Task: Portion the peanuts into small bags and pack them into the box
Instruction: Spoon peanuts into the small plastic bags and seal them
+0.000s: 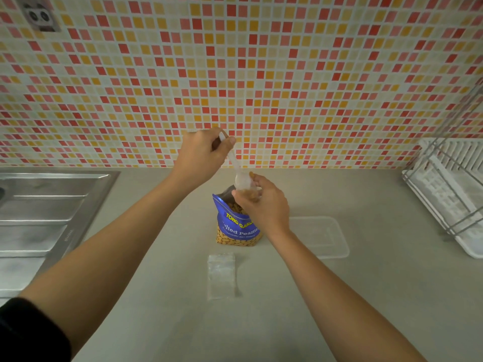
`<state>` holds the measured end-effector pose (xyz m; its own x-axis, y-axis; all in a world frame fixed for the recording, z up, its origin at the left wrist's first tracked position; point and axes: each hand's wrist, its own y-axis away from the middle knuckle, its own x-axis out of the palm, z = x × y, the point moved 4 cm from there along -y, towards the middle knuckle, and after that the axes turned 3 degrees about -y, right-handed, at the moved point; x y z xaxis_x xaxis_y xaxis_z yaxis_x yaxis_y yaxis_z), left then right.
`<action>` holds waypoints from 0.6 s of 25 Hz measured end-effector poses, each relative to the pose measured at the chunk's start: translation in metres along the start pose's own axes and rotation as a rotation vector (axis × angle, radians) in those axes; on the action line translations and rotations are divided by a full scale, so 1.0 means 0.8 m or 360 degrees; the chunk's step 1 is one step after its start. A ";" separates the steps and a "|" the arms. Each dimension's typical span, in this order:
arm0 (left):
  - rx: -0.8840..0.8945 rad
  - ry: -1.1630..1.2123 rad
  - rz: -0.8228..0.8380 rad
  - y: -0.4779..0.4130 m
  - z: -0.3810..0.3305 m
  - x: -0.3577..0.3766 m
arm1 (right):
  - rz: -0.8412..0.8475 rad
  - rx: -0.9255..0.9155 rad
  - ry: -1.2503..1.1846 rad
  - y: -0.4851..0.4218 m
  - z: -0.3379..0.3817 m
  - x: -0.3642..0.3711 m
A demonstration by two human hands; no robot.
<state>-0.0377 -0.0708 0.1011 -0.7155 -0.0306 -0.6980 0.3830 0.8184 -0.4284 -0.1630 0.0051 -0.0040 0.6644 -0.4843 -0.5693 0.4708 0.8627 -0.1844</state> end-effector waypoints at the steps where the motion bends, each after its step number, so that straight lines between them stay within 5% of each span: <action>1: -0.0022 0.0022 0.0002 -0.001 0.003 0.001 | 0.0004 -0.0017 0.0069 -0.001 0.000 -0.001; 15: -0.0397 0.0472 0.0090 0.002 0.041 0.003 | -0.0080 -0.0289 0.0255 0.004 -0.009 -0.010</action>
<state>-0.0196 -0.0887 0.0800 -0.8492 0.1560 -0.5045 0.2990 0.9295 -0.2160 -0.1710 0.0125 -0.0060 0.5353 -0.5105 -0.6729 0.3791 0.8571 -0.3487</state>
